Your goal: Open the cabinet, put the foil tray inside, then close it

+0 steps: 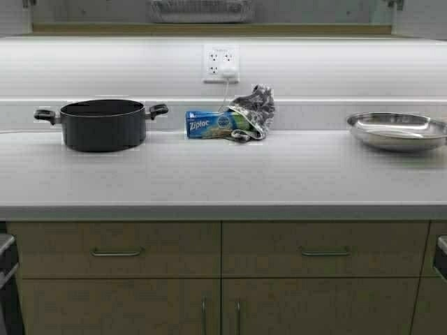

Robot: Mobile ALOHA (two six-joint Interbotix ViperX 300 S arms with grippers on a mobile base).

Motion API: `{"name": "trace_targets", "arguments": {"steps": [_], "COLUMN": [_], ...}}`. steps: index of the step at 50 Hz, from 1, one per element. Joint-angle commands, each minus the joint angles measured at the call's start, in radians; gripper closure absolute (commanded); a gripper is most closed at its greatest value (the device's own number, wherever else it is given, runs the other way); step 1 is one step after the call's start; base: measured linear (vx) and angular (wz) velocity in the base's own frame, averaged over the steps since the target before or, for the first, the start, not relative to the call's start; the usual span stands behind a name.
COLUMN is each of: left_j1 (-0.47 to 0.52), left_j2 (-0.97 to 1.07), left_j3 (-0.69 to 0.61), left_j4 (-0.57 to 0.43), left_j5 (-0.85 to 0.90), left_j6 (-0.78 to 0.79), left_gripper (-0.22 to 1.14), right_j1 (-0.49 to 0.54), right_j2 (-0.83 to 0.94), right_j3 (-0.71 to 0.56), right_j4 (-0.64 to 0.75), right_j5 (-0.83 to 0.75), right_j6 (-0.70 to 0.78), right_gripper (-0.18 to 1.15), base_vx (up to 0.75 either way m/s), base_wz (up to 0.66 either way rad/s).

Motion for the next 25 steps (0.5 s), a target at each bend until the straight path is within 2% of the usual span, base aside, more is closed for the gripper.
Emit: {"name": "trace_targets", "arguments": {"steps": [1, 9, 25], "left_j1": [0.049, 0.155, 0.411], "left_j2": [-0.080, -0.183, -0.311], "left_j3": [0.002, 0.006, -0.043], "left_j4": [0.006, 0.006, 0.006], "left_j5": [0.018, 0.097, 0.115], "left_j6": [0.052, 0.112, 0.126], "left_gripper": [0.87, 0.87, 0.87], "right_j1": [-0.003, -0.081, -0.387], "right_j2": [-0.069, -0.112, -0.169], "right_j3": [-0.008, -0.014, -0.060], "right_j4": [-0.008, 0.012, 0.014], "right_j5": [0.074, 0.137, 0.124], "right_j6": [-0.072, -0.106, -0.109], "right_gripper": [0.90, 0.90, 0.90], "base_vx": [-0.20, -0.19, -0.18], "base_wz": [0.02, 0.04, 0.06]}}
